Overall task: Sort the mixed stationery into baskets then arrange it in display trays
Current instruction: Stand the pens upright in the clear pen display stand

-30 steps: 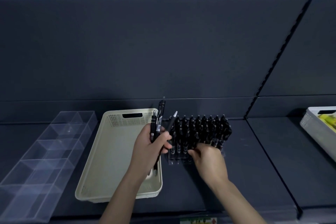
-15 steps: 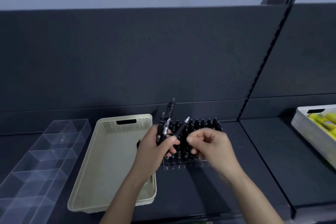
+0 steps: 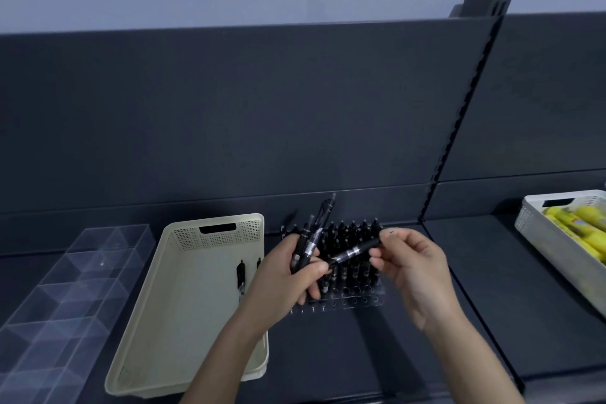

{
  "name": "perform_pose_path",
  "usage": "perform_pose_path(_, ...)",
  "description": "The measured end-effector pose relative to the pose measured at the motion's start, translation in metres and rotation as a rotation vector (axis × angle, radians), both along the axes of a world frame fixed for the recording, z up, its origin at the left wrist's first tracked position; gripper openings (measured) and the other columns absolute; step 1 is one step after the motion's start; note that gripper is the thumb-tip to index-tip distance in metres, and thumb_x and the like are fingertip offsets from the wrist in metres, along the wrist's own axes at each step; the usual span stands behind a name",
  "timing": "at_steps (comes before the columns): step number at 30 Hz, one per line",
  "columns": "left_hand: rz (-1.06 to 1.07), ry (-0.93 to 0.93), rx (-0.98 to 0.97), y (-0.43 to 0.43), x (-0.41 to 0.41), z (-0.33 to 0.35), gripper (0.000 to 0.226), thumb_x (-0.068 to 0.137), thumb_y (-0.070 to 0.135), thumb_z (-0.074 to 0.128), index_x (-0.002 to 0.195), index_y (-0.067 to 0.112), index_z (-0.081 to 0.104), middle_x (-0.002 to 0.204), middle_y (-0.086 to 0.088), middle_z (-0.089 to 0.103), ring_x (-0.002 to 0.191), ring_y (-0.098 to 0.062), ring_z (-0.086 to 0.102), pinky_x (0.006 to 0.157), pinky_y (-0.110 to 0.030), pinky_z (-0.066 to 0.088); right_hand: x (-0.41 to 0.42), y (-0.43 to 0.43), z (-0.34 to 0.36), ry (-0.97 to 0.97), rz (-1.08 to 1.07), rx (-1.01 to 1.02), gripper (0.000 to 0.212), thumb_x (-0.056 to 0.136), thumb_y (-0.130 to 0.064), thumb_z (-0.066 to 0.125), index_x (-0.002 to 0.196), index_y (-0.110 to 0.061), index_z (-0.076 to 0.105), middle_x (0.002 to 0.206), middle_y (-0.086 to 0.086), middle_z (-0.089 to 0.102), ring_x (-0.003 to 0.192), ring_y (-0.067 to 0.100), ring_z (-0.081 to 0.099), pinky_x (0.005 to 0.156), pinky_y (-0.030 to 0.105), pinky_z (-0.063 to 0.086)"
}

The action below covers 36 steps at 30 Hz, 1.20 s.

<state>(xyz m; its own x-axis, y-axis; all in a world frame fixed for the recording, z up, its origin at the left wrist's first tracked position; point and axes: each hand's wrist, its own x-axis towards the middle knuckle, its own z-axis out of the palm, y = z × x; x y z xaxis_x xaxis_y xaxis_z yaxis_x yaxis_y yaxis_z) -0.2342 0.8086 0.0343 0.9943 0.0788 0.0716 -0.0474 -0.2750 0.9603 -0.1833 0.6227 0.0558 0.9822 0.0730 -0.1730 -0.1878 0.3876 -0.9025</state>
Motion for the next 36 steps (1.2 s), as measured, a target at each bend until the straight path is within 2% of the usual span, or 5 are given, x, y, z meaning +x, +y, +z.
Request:
perform_pose_path(6, 0.078, -0.005, 0.009, -0.007, 0.006, -0.003, 0.014, 0.073, 0.034, 0.063, 0.076, 0.028, 0.050, 0.053, 0.011, 0.046, 0.045, -0.009, 0.042, 0.047, -0.026, 0.037, -0.007, -0.005, -0.011, -0.800, -0.073, -1.155, 0.025, 0.080, -0.012, 0.072, 0.104, -0.018, 0.070, 0.095, -0.007, 0.058, 0.075, 0.008, 0.054, 0.069, 0.021, 0.046)
perform_pose_path(15, 0.041, -0.081, 0.173, -0.008, -0.001, 0.000, 0.017, 0.083, 0.047, 0.055, 0.079, 0.033, 0.047, 0.045, 0.005, 0.054, 0.039, -0.006, 0.050, 0.049, -0.014, 0.040, -0.014, 0.004, -0.024, -0.988, 0.139, -1.333, 0.024, 0.073, 0.000, 0.073, 0.094, -0.011, 0.069, 0.083, -0.002, 0.060, 0.069, 0.016, 0.060, 0.050, 0.029, 0.052)
perform_pose_path(26, 0.169, -0.127, 0.055, 0.005, -0.008, -0.001, 0.018, 0.092, 0.037, 0.053, 0.074, 0.037, 0.050, 0.059, 0.004, 0.058, 0.045, -0.003, 0.044, 0.049, -0.018, 0.036, -0.007, 0.012, -0.050, -0.598, 0.013, -0.959, 0.021, 0.086, -0.010, 0.064, 0.067, -0.012, 0.055, 0.066, -0.002, 0.055, 0.061, 0.011, 0.054, 0.052, 0.013, 0.040)
perform_pose_path(30, 0.170, -0.119, 0.023, 0.009, -0.008, -0.003, 0.016, 0.085, 0.047, 0.051, 0.073, 0.036, 0.051, 0.057, 0.004, 0.057, 0.044, -0.002, 0.043, 0.047, -0.019, 0.037, -0.002, 0.019, -0.060, -0.501, 0.093, -0.974, 0.019, 0.088, -0.014, 0.063, 0.072, -0.004, 0.058, 0.069, 0.006, 0.062, 0.066, 0.023, 0.063, 0.061, 0.036, 0.052)
perform_pose_path(36, 0.165, -0.115, 0.019, 0.015, -0.010, -0.007, 0.017, 0.082, 0.054, 0.050, 0.073, 0.040, 0.051, 0.055, 0.007, 0.055, 0.043, 0.000, 0.043, 0.045, -0.016, 0.036, -0.004, 0.026, -0.068, -0.544, 0.167, -1.223, 0.034, 0.089, -0.018, 0.062, 0.062, -0.013, 0.043, 0.058, -0.004, 0.048, 0.051, 0.009, 0.042, 0.045, 0.017, 0.032)
